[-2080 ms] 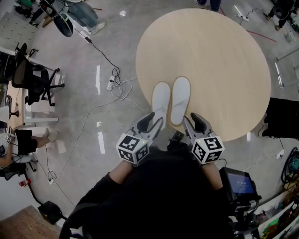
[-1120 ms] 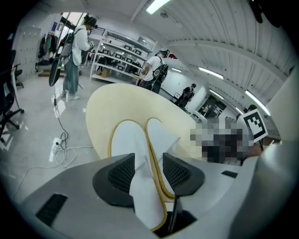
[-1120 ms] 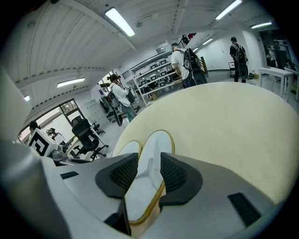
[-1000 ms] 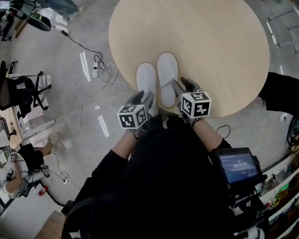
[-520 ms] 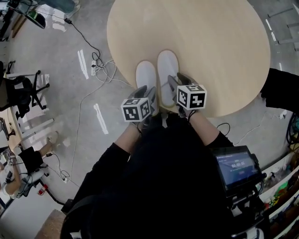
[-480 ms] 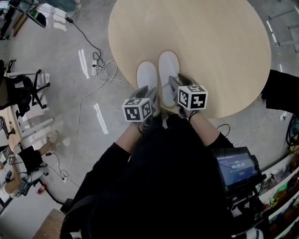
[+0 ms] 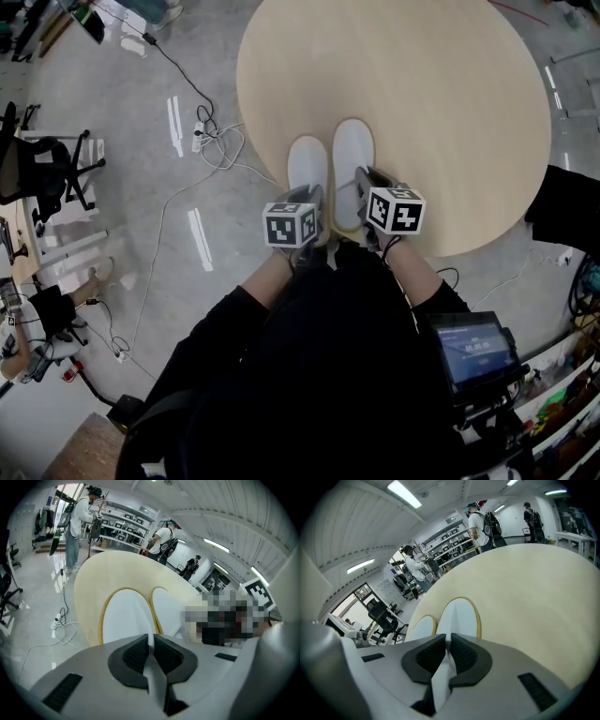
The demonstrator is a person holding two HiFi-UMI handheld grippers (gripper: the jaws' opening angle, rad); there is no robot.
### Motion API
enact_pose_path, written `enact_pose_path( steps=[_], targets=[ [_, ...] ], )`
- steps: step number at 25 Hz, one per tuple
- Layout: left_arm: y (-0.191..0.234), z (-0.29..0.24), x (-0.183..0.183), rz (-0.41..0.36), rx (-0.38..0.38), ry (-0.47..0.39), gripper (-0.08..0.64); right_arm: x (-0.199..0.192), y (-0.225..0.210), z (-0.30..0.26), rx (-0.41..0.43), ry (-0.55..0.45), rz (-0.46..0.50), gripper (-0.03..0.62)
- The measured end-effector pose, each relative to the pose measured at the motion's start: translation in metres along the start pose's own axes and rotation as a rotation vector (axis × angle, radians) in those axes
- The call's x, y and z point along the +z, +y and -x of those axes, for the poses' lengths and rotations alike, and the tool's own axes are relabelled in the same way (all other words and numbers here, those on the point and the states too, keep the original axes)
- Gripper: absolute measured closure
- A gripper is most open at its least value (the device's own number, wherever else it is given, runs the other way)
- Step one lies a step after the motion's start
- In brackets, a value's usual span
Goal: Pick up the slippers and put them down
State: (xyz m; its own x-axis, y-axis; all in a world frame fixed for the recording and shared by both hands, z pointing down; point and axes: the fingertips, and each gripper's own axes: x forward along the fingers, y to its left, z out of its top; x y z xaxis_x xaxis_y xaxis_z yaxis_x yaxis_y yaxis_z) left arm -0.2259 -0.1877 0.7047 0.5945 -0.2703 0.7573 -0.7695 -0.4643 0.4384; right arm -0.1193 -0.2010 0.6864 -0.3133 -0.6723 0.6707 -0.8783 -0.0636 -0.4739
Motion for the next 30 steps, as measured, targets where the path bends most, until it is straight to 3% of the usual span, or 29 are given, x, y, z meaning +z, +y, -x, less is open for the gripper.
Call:
enact_pose_path(
  steps=[9, 13, 17, 24, 30],
  targets=[
    [0.008, 0.022, 0.029, -0.017, -0.025, -0.055, 0.523, 0.015, 0.015, 0.01, 0.031, -0.041, -0.069, 0.558],
    [0.018, 0.042, 0.051, 0.038, -0.063, -0.105, 0.523, 0.026, 0.019, 0.026, 0.021, -0.083, -0.095, 0.558],
    [0.008, 0.068, 0.083, 0.084, -0.139, -0.171, 0.523, 0.048, 0.025, 0.06, 0.01, -0.134, -0.084, 0.56],
    [-0.026, 0.11, 0.151, 0.019, -0.275, -0.29, 0.523, 0.107, 0.053, 0.118, -0.019, -0.288, 0.008, 0.558],
    [-0.053, 0.127, 0.169, 0.013, -0.42, -0.324, 0.522, 0.13, 0.076, 0.152, -0.068, -0.408, 0.031, 0.56]
  ],
)
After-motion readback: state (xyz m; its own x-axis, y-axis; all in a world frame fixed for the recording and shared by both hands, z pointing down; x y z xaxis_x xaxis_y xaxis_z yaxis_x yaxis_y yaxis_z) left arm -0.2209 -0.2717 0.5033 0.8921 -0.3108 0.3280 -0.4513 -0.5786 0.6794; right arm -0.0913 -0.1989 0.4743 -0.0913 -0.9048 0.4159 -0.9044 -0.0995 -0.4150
